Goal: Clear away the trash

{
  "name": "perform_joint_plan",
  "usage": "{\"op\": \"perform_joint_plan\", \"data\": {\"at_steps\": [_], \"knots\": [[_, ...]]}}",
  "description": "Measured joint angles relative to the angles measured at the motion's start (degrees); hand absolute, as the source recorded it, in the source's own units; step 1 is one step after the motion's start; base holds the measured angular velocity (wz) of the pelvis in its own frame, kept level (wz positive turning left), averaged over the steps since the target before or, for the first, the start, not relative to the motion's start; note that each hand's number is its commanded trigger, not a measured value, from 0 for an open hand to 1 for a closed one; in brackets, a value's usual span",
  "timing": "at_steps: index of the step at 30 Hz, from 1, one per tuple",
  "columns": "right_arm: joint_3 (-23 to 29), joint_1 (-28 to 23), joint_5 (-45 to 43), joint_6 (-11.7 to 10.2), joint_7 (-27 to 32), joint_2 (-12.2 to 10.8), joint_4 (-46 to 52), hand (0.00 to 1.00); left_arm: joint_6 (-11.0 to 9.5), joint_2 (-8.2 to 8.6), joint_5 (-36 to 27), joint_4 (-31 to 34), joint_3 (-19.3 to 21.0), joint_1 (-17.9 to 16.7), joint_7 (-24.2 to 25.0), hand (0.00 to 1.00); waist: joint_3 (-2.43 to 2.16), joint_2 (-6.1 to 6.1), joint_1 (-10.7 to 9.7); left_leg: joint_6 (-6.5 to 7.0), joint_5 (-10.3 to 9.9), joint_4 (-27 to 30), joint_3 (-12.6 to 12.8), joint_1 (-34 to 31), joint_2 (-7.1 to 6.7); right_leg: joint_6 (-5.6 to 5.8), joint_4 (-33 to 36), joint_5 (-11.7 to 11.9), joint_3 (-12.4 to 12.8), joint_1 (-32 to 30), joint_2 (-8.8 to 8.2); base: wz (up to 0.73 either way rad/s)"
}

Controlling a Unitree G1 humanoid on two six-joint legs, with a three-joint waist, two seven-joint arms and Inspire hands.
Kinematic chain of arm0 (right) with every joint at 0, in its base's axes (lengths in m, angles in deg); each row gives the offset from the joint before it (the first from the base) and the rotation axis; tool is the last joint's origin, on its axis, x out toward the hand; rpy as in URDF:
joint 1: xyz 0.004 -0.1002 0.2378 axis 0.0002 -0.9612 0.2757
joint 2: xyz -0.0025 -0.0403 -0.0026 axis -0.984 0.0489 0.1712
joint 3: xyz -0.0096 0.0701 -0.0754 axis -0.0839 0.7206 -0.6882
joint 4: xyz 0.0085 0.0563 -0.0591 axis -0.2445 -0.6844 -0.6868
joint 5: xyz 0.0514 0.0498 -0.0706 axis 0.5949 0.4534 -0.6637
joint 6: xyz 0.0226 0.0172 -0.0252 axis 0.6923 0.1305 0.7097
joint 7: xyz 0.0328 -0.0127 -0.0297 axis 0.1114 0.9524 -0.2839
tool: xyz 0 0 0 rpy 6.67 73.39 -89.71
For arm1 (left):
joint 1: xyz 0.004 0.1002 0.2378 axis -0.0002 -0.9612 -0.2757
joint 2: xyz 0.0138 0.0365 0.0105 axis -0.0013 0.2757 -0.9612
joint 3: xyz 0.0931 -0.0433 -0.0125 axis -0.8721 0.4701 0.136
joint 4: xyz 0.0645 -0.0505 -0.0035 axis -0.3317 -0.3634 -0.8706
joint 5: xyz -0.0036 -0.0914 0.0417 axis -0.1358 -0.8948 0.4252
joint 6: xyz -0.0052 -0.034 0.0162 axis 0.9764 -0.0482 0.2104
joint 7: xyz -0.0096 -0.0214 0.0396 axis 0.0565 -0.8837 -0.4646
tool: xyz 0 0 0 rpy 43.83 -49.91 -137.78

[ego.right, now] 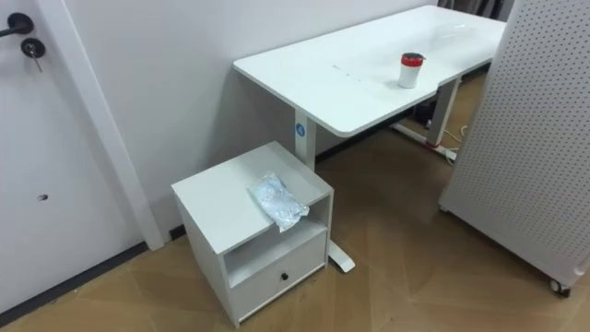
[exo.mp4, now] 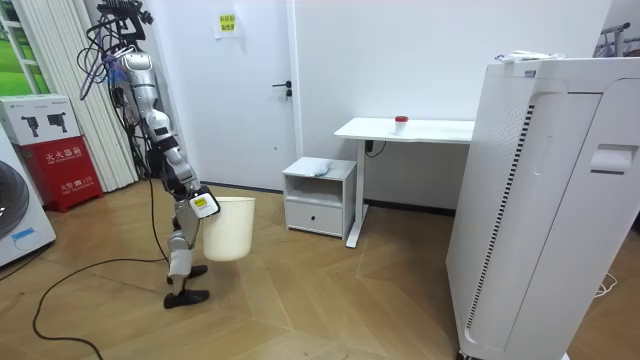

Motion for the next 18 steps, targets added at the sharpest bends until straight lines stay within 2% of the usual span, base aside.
{"op": "perform_joint_plan", "data": {"at_steps": [11,18], "knots": [[0.0,0.4,0.0,0.1,0.0,0.0,-0.1,1.0,0.2,0.16,-0.1,0.1,-0.9,0.0,-0.1,0.0,0.03,-0.01,-0.1,0.0,0.0,0.0,0.2,-0.2,0.07,0.0,0.0,0.0,0.2,-0.3,0.01,-0.01],[-0.1,0.5,0.0,0.9,0.2,-0.1,0.0,1.0,0.2,0.25,-0.4,0.0,-1.0,-0.4,-0.1,0.0,-0.13,-0.61,0.0,0.03,0.0,-0.5,0.8,0.2,0.12,0.01,0.0,0.0,0.7,-0.3,0.07,-0.03]]}}
